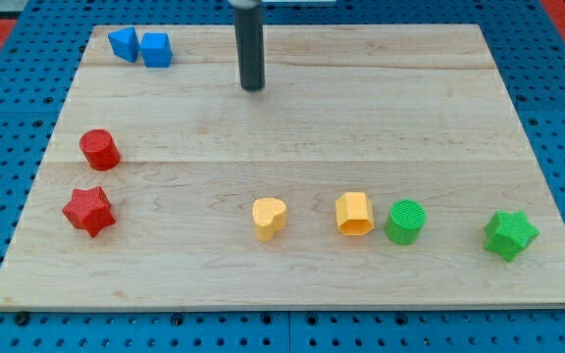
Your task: Form a vertical line with the blue blocks and the red blocks
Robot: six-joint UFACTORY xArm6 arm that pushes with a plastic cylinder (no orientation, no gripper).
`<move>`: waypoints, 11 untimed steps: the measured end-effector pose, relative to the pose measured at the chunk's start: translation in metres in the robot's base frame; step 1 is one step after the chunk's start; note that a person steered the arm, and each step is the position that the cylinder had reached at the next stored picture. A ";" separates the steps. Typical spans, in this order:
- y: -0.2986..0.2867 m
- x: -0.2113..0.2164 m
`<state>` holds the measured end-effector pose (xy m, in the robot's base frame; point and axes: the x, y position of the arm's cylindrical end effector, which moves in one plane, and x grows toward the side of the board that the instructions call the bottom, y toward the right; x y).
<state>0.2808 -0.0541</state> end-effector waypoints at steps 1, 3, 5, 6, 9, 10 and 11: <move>-0.054 -0.052; -0.150 -0.040; -0.169 0.036; -0.157 0.008; -0.215 -0.053; -0.210 -0.041; -0.210 -0.037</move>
<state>0.2436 -0.2645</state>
